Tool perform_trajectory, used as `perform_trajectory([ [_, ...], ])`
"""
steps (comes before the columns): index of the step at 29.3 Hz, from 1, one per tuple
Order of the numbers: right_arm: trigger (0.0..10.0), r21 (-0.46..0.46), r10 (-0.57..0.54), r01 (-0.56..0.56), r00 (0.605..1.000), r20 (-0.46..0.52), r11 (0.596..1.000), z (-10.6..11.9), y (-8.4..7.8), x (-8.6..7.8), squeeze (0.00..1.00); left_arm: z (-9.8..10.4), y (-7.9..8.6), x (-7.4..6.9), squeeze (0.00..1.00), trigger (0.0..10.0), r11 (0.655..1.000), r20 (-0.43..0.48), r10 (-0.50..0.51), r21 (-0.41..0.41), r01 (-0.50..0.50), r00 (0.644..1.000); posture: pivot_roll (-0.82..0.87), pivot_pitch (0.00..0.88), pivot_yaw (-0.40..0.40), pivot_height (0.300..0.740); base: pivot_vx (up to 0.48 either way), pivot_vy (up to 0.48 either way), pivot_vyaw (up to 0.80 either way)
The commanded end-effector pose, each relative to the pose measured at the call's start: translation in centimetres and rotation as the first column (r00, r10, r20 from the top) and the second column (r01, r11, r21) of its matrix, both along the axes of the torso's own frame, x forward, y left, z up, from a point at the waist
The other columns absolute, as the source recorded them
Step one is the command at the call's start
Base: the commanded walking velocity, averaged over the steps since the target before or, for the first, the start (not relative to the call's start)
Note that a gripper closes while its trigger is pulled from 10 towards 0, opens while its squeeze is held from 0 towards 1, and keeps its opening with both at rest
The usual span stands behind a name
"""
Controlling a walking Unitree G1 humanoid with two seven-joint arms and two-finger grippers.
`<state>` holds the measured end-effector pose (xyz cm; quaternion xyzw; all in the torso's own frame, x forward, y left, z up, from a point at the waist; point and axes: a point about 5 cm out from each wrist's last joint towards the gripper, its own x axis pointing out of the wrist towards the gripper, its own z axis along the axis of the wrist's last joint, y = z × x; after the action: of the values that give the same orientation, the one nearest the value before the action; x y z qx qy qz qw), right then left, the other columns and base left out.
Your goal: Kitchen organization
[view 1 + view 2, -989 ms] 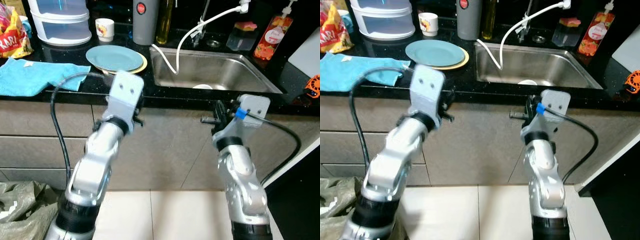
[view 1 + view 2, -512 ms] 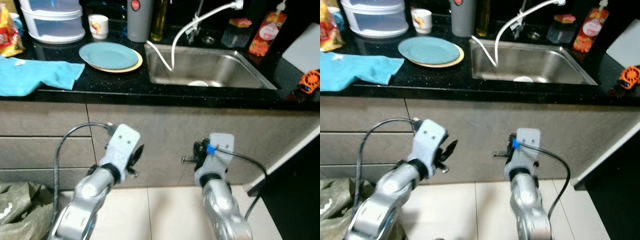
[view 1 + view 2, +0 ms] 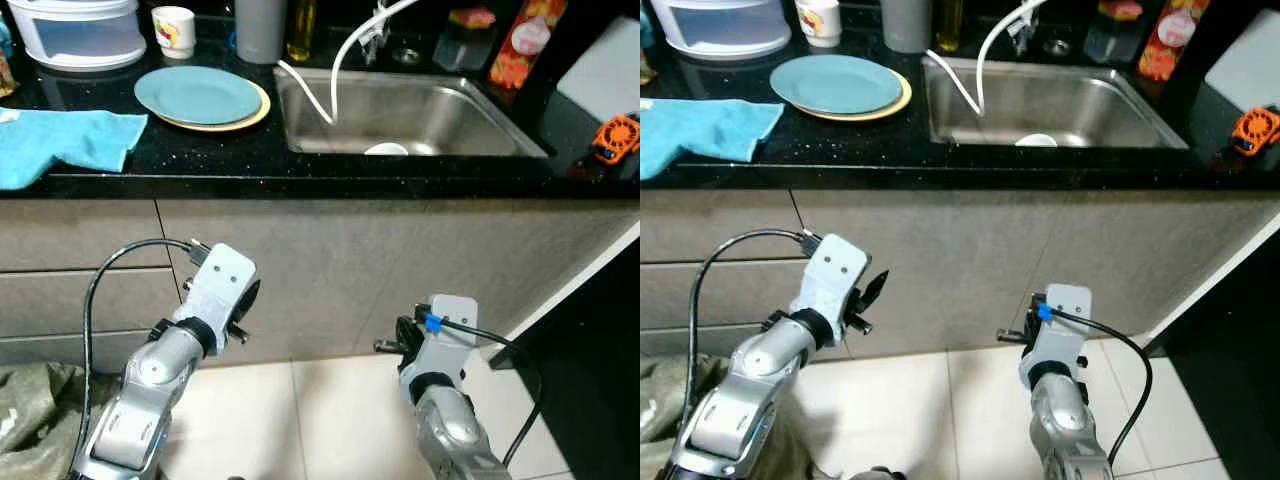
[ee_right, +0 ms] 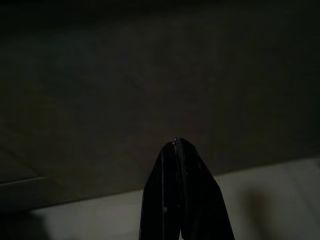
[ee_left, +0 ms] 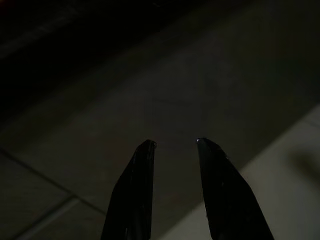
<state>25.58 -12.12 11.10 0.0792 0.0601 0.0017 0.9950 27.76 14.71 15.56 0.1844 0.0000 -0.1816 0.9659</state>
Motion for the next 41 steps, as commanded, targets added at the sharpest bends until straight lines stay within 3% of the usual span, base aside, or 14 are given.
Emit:
perform_trajectory([
  [1,10.0,0.02,0.032,-0.032,0.999,-0.032,0.999,-0.4,1.5,0.1,0.0,0.2,1.1,0.6,0.0,10.0,0.999,0.027,0.038,0.029,-0.039,0.999,0.19,0.079,0.038,0.74,0.0,0.0,0.0],
  [12,10.0,-0.012,0.026,-0.026,0.999,-0.019,1.0,-0.4,1.9,0.4,0.0,-0.5,1.2,1.5,0.0,10.0,0.999,-0.033,-0.02,-0.05,0.018,0.999,0.18,0.061,0.049,0.74,0.0,0.0,0.0],
  [13,10.0,-0.099,0.054,-0.053,0.999,0.006,0.994,0.1,2.1,0.5,0.0,-0.5,1.2,1.7,0.0,10.0,0.998,-0.037,-0.013,-0.054,0.011,0.999,0.18,0.063,0.022,0.74,0.0,0.0,0.0],
  [14,10.0,-0.099,0.054,-0.053,0.999,0.006,0.994,0.1,2.1,0.5,0.0,-0.5,1.2,1.7,0.0,10.0,0.998,-0.037,-0.013,-0.054,0.011,0.999,0.18,0.063,0.022,0.74,0.0,0.0,0.0],
  [16,10.0,-0.349,0.041,-0.048,0.999,-0.027,0.936,-0.6,1.3,1.0,0.0,-1.1,0.7,1.9,0.0,10.0,0.998,-0.083,-0.018,-0.055,0.013,0.996,0.17,0.069,-0.017,0.74,0.0,0.0,0.0],
  [17,10.0,-0.385,0.035,-0.054,0.998,-0.054,0.921,-1.1,1.0,1.0,0.0,-1.2,0.6,1.9,0.0,10.0,0.998,-0.103,-0.018,-0.062,0.011,0.995,0.17,0.069,-0.026,0.74,0.0,0.0,0.0],
  [20,10.0,-0.384,0.025,-0.064,0.994,-0.106,0.921,-1.8,0.5,0.8,0.0,-1.7,1.0,1.7,0.0,10.0,0.994,-0.175,0.027,-0.099,-0.045,0.984,0.17,0.077,-0.036,0.74,0.0,0.0,0.0],
  [21,10.0,-0.378,0.031,-0.073,0.993,-0.116,0.923,-1.8,0.2,0.4,0.0,-1.8,1.0,0.9,0.0,10.0,0.996,-0.192,0.018,-0.081,-0.034,0.981,0.15,0.08,-0.034,0.74,0.0,0.0,0.0],
  [28,10.0,-0.379,0.034,-0.079,0.992,-0.124,0.922,-1.7,-0.2,-1.0,0.0,-1.7,1.4,-0.6,0.0,10.0,0.998,-0.172,0.033,-0.043,-0.041,0.985,0.13,0.084,-0.034,0.74,0.0,0.0,0.0],
  [29,10.0,-0.373,-0.07,0.005,0.984,-0.162,0.928,-2.4,-1.6,-1.5,0.0,-1.6,1.5,-0.8,0.0,10.0,0.999,-0.14,0.047,-0.01,-0.049,0.989,0.11,0.086,-0.043,0.74,0.0,0.0,0.0],
  [33,10.0,-0.342,-0.157,0.077,0.964,-0.213,0.936,-3.2,-2.8,-1.6,0.0,-1.8,1.4,-0.9,0.0,10.0,0.998,-0.135,0.054,-0.017,-0.057,0.989,0.12,0.088,-0.05,0.74,0.0,0.0,0.0],
  [37,10.0,-0.324,-0.201,0.11,0.944,-0.262,0.94,-4.1,-3.6,-1.5,0.0,-2.0,0.4,-0.3,0.0,10.0,0.987,-0.189,0.012,-0.158,-0.043,0.982,0.14,0.091,-0.05,0.74,0.0,0.0,0.0],
  [40,10.0,-0.313,-0.196,0.117,0.952,-0.236,0.942,-3.7,-3.6,-1.2,0.0,-1.8,0.3,-0.3,0.0,10.0,0.985,-0.182,0.006,-0.171,-0.038,0.983,0.14,0.092,-0.053,0.74,0.0,0.0,0.0],
  [41,10.0,-0.291,-0.194,0.138,0.966,-0.172,0.947,-2.9,-3.5,-0.9,0.0,-1.3,0.3,-0.4,0.0,10.0,0.985,-0.121,0.007,-0.168,-0.028,0.993,0.15,0.096,-0.058,0.74,0.0,0.0,0.0],
])
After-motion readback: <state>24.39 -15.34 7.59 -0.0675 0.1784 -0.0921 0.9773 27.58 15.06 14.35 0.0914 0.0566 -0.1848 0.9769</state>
